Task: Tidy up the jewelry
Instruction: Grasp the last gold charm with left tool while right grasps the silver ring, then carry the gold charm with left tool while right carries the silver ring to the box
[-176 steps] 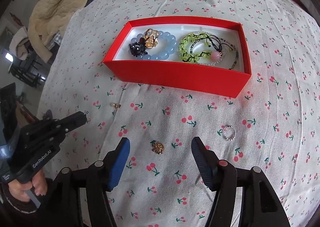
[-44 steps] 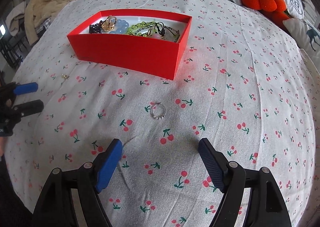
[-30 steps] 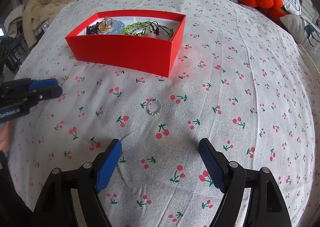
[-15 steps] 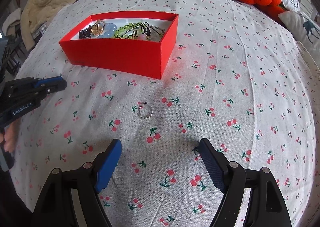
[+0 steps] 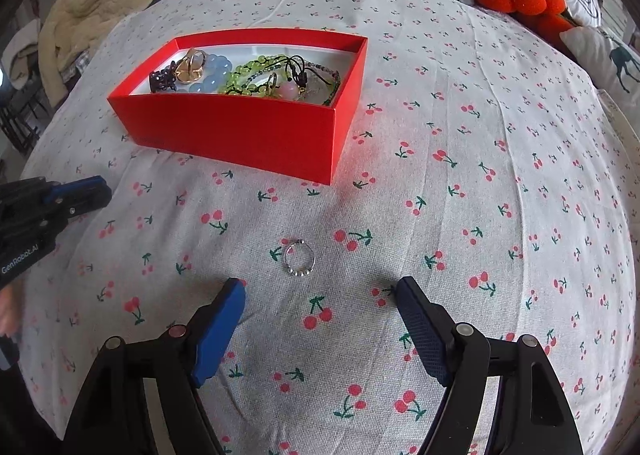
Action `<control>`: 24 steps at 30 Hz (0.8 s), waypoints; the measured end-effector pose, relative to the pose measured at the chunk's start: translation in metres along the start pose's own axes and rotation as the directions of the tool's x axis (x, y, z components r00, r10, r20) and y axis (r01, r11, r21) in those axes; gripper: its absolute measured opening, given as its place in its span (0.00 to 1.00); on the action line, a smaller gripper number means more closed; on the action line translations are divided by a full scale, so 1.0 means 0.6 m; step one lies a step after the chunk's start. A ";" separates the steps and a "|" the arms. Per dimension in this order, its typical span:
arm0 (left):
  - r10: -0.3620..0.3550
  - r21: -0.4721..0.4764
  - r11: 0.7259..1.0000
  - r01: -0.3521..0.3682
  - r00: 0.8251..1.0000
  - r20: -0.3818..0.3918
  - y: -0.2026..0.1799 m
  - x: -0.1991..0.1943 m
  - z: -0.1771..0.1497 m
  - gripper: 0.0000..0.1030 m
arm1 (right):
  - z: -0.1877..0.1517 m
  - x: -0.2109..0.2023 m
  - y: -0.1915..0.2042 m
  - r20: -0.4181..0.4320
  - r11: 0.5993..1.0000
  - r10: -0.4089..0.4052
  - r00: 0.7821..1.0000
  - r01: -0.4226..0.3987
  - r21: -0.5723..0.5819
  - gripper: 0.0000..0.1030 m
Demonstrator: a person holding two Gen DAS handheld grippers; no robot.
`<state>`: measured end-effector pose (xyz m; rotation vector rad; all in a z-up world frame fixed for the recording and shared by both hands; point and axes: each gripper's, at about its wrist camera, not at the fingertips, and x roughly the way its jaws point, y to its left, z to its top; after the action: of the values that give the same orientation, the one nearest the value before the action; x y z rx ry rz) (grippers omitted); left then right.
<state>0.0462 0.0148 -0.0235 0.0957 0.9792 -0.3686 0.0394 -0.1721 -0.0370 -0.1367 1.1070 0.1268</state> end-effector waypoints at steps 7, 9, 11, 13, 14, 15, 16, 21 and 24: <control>-0.011 -0.015 1.000 0.011 1.000 -0.002 0.007 -0.005 -0.001 0.11 | 0.019 0.008 0.016 0.003 1.000 -0.011 1.000 0.011 -0.016 0.47; -0.013 -0.017 1.000 0.013 1.000 -0.003 0.008 -0.006 -0.002 0.11 | 0.021 0.008 0.016 0.002 1.000 -0.007 1.000 0.007 -0.011 0.35; -0.014 -0.018 1.000 0.014 1.000 -0.003 0.009 -0.007 -0.002 0.11 | 0.022 0.009 0.016 -0.003 1.000 0.010 1.000 -0.010 -0.008 0.25; -0.018 -0.019 1.000 0.018 1.000 -0.005 0.010 -0.008 -0.003 0.11 | 0.023 0.010 0.019 -0.011 1.000 0.024 1.000 -0.024 -0.011 0.18; -0.019 -0.019 1.000 0.019 1.000 -0.005 0.010 -0.009 -0.003 0.11 | 0.023 0.011 0.021 -0.014 0.999 0.028 0.999 -0.029 -0.014 0.15; -0.019 -0.019 1.000 0.019 1.000 -0.005 0.010 -0.010 -0.003 0.11 | 0.024 0.011 0.023 -0.016 1.000 0.025 1.000 -0.025 -0.017 0.15; -0.020 -0.020 1.000 0.020 1.000 -0.004 0.010 -0.010 -0.003 0.11 | 0.025 0.011 0.024 -0.017 1.000 0.021 1.000 -0.021 -0.021 0.15; -0.027 -0.038 0.999 0.027 1.000 -0.005 0.014 -0.016 0.000 0.11 | 0.026 0.007 0.022 -0.018 0.999 0.032 0.999 -0.032 -0.007 0.14; -0.035 -0.050 0.998 0.035 0.999 0.001 0.017 -0.021 0.003 0.11 | 0.027 0.003 0.020 -0.018 0.999 0.040 0.999 -0.040 -0.001 0.14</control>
<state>0.0448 0.0270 -0.0127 0.0336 0.9906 -0.3763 0.0525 -0.1576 -0.0318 -0.1172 1.1275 0.1622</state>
